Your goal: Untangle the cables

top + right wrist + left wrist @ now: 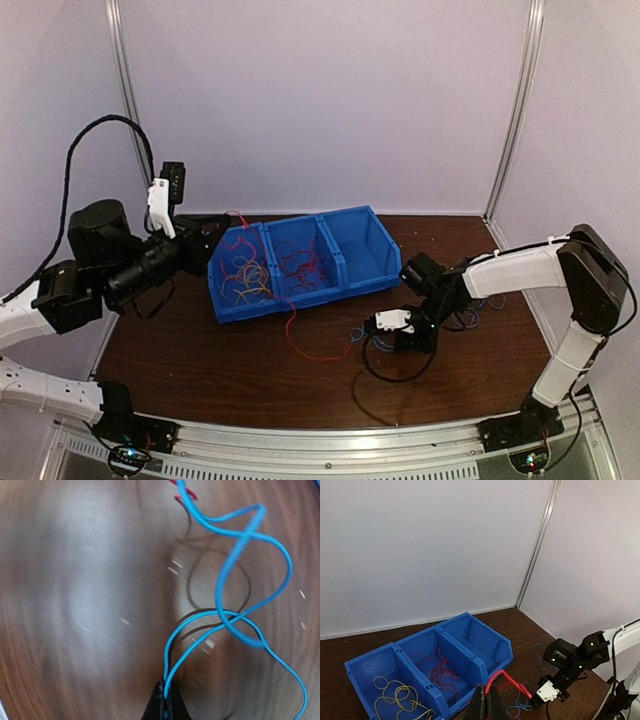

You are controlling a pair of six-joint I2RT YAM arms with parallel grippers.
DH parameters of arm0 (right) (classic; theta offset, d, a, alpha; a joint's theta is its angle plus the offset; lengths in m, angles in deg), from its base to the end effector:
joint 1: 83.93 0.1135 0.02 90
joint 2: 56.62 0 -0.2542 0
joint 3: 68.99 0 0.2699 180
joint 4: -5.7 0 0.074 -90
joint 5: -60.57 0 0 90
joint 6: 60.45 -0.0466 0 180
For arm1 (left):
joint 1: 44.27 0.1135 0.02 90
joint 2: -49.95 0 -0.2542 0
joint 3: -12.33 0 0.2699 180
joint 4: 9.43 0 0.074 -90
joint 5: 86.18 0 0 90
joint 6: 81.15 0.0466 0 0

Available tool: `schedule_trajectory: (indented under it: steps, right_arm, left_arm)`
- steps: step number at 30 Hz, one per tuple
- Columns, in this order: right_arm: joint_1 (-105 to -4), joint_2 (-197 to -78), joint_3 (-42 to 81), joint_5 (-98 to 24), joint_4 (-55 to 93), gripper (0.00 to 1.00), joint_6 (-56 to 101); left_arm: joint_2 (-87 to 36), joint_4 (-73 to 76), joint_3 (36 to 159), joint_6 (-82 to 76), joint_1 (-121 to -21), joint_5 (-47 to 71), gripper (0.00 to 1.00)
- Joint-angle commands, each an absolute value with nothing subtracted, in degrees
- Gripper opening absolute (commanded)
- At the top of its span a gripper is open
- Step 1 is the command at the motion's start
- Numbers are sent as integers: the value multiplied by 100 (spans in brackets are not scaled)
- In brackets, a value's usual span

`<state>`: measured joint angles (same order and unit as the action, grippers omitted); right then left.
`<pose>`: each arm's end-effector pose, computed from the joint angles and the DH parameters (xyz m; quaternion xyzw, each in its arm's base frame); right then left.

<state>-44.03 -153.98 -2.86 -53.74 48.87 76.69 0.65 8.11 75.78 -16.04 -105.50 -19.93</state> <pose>0.2291 0.2166 0.1135 -0.6877 0.6826 0.1998 0.1456 0.1283 -0.1947 0.3653 0.0880 0.7206 -0.3489 0.5926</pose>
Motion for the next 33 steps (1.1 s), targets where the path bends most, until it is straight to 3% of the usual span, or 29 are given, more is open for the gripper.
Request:
schedule_trajectory:
  steps: [1,5,10,20,23,26,33]
  right_arm:
    - [-5525,-15202,-336,-4911,4878,0,7822]
    - [-6508,-15434,-142,-4599,4903,0,7971]
    - [-6931,-15748,-15,-4508,4862,0,8006]
    - [-6934,-15689,302,-5149,5010,1,7685]
    - [-6934,-15341,371,-5416,5161,20,7519]
    - [-6934,-14942,429,-5637,5320,32,7330]
    - [-6934,-14146,552,-6101,5411,49,6788]
  left_arm:
    - [-7,1334,8866,-690,-10568,-2492,0]
    - [238,1887,9821,-155,-10571,-2986,0]
    - [785,2088,10434,67,-10570,-3278,0]
    - [300,2055,9998,-184,-10571,-2792,0]
    - [37,1963,10047,-124,-10569,-2695,0]
    - [-152,1829,10086,-90,-10569,-2629,0]
    - [-655,1509,10003,-18,-10562,-2482,0]
